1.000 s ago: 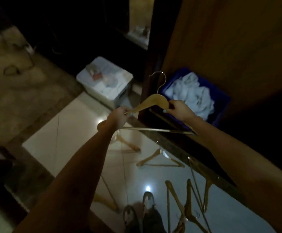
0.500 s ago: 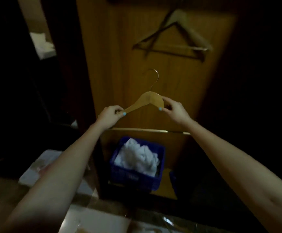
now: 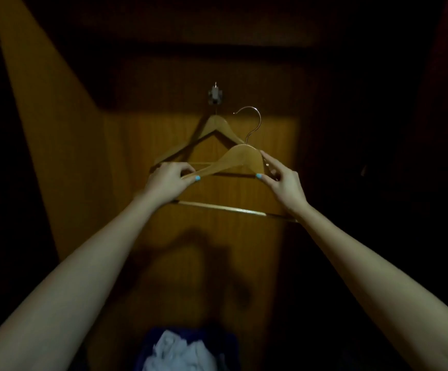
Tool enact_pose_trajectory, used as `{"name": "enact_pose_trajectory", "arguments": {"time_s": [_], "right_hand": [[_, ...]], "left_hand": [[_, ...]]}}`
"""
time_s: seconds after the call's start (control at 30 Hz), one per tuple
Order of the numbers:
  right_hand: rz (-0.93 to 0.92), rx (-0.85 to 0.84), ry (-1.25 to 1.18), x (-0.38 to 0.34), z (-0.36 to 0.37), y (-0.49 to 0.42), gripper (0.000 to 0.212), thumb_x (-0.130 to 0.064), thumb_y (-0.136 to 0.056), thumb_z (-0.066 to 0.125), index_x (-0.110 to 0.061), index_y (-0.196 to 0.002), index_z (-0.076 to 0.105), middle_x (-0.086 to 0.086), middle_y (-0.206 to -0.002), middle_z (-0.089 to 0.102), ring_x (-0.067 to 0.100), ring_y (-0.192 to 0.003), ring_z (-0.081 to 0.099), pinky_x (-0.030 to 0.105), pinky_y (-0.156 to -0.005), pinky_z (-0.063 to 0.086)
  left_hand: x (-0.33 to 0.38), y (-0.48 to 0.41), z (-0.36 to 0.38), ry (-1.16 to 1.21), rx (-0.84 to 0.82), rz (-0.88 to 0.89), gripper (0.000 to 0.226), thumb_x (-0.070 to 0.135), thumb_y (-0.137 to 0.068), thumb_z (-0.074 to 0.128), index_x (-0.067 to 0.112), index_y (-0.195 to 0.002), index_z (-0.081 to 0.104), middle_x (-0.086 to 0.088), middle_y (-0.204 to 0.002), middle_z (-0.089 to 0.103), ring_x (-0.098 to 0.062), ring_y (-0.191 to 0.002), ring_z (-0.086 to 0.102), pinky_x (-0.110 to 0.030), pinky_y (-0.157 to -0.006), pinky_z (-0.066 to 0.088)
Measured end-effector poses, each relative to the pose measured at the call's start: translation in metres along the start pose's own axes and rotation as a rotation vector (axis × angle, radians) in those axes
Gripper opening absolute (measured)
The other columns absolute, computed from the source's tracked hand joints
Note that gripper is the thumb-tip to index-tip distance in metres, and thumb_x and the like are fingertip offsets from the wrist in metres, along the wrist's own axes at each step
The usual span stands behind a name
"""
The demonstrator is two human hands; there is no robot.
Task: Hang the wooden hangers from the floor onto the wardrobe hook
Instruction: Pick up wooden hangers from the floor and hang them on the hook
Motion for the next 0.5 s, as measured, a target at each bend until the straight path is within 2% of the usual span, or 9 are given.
{"name": "enact_pose_trajectory", "arguments": {"time_s": [0.07,0.1,0.17,0.23,0.3,0.37,0.5], "right_hand": [[-0.005,0.013,-0.004,0.006,0.004,-0.034,0.060,-0.021,-0.090,0.063,-0.040,-0.141,0.039,0.001,-0.137,0.054,0.018,-0.115,0.057,0.040,-0.098,0.051],[0.004,0.017,0.003,0.008,0.007,-0.050,0.059,-0.020,-0.090,0.062,-0.039,-0.141,0.039,0.003,-0.133,0.057,0.018,-0.110,0.060,0.040,-0.094,0.054],[0.021,0.029,0.030,0.011,0.015,-0.083,0.057,-0.019,-0.091,0.061,-0.037,-0.141,0.040,0.003,-0.125,0.059,0.013,-0.099,0.062,0.030,-0.085,0.056],[0.004,0.023,0.054,0.013,0.029,-0.115,0.055,-0.018,-0.091,0.061,-0.034,-0.141,0.042,0.002,-0.136,0.055,0.015,-0.112,0.057,0.023,-0.088,0.047],[0.000,0.008,0.074,0.016,0.043,-0.146,0.054,-0.018,-0.090,0.061,-0.033,-0.140,0.043,0.002,-0.141,0.051,0.017,-0.123,0.051,0.028,-0.093,0.044],[0.004,0.001,0.096,0.021,0.056,-0.171,0.054,-0.020,-0.090,0.061,-0.033,-0.139,0.044,0.003,-0.138,0.052,0.017,-0.122,0.051,0.029,-0.092,0.046],[-0.032,-0.001,0.133,0.026,0.076,-0.204,0.053,-0.019,-0.091,0.060,-0.033,-0.139,0.044,0.007,-0.131,0.053,0.018,-0.114,0.053,0.030,-0.088,0.050]], "left_hand": [[-0.003,-0.036,-0.001,-0.067,0.039,0.035,0.023,0.041,-0.090,0.057,0.026,-0.106,0.066,0.006,-0.087,0.063,-0.015,-0.072,0.056,-0.030,-0.061,0.040],[-0.005,-0.053,-0.001,-0.095,0.046,0.048,0.025,0.042,-0.090,0.057,0.025,-0.107,0.066,0.004,-0.090,0.063,-0.017,-0.077,0.056,-0.031,-0.065,0.042],[-0.012,-0.083,0.000,-0.136,0.051,0.078,0.025,0.041,-0.092,0.055,0.024,-0.107,0.064,0.003,-0.090,0.062,-0.016,-0.072,0.054,-0.031,-0.064,0.040],[-0.022,-0.108,0.001,-0.198,0.068,0.115,0.025,0.039,-0.093,0.054,0.021,-0.108,0.063,0.003,-0.091,0.063,-0.016,-0.073,0.055,-0.031,-0.063,0.040],[-0.036,-0.131,0.002,-0.284,0.078,0.138,0.026,0.038,-0.092,0.055,0.019,-0.110,0.060,-0.002,-0.102,0.065,-0.022,-0.086,0.059,-0.034,-0.066,0.045],[-0.048,-0.153,0.003,-0.346,0.075,0.144,0.027,0.035,-0.092,0.056,0.018,-0.112,0.057,-0.006,-0.109,0.064,-0.027,-0.095,0.060,-0.037,-0.071,0.047],[-0.065,-0.181,0.003,-0.333,0.105,0.113,0.025,0.029,-0.093,0.055,0.016,-0.114,0.058,-0.009,-0.106,0.065,-0.031,-0.093,0.061,-0.040,-0.073,0.048]]}}
Point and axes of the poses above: each hand's wrist, its own y-axis away from the middle knuckle, its own z-axis out of the palm, x = y × z, the point moved 4 cm from there along -y, towards the middle knuckle
